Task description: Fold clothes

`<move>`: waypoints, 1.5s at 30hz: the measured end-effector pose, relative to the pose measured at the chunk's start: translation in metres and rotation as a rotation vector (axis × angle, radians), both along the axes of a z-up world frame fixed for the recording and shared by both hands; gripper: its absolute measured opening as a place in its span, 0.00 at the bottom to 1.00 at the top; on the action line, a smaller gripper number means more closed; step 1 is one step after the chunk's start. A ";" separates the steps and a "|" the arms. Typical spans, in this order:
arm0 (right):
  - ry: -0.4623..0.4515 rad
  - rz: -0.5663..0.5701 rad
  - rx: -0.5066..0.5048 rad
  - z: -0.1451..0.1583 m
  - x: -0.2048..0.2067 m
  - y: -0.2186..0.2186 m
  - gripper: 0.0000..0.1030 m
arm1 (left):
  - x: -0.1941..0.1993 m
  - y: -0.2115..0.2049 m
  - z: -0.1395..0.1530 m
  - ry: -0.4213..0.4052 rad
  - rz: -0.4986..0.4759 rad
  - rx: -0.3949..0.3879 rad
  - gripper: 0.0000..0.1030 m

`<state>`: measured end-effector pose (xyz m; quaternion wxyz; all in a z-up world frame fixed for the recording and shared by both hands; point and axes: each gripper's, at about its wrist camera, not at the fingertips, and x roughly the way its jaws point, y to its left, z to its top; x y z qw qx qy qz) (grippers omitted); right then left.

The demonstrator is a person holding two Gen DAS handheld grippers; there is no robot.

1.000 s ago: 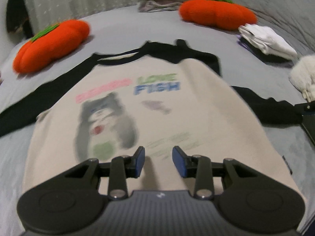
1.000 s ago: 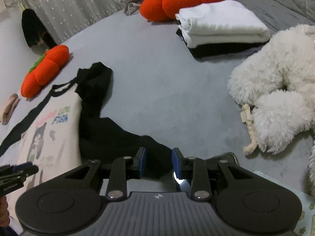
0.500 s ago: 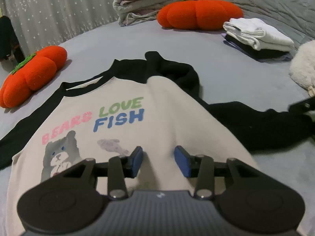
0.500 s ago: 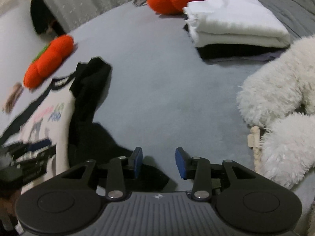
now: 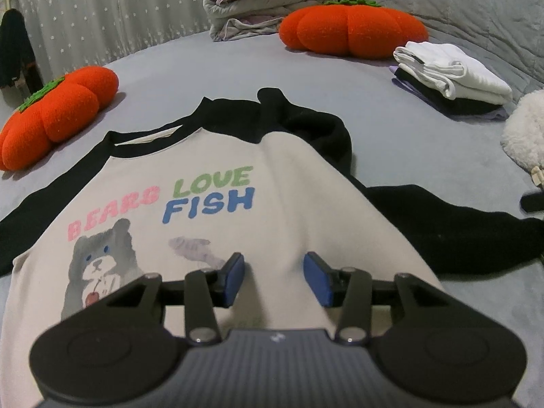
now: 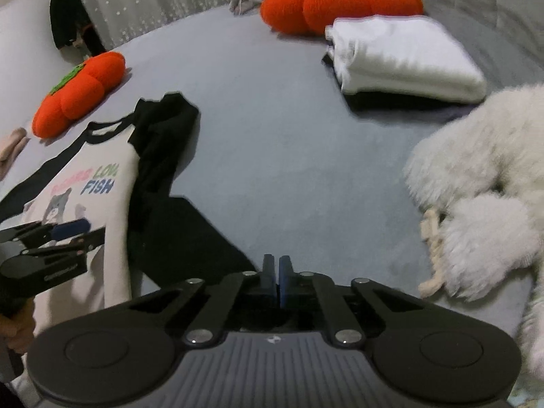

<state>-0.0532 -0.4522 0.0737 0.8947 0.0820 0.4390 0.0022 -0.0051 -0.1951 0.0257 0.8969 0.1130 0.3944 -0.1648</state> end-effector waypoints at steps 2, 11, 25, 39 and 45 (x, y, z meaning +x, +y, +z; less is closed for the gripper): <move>-0.048 -0.018 -0.026 0.011 -0.004 0.000 0.03 | 0.000 0.001 0.001 0.005 0.005 -0.006 0.40; -0.065 0.020 0.043 0.019 -0.010 -0.006 0.25 | -0.001 0.002 -0.001 0.003 0.008 -0.007 0.41; 0.023 0.110 -0.014 -0.009 -0.004 0.007 0.44 | 0.003 0.009 0.014 -0.024 -0.005 -0.075 0.43; -0.177 0.008 -0.234 0.029 -0.006 0.010 0.11 | 0.010 0.012 -0.001 0.030 0.006 -0.084 0.44; -0.320 -0.180 -0.462 0.059 -0.011 -0.005 0.10 | 0.010 0.011 -0.002 0.025 0.001 -0.077 0.46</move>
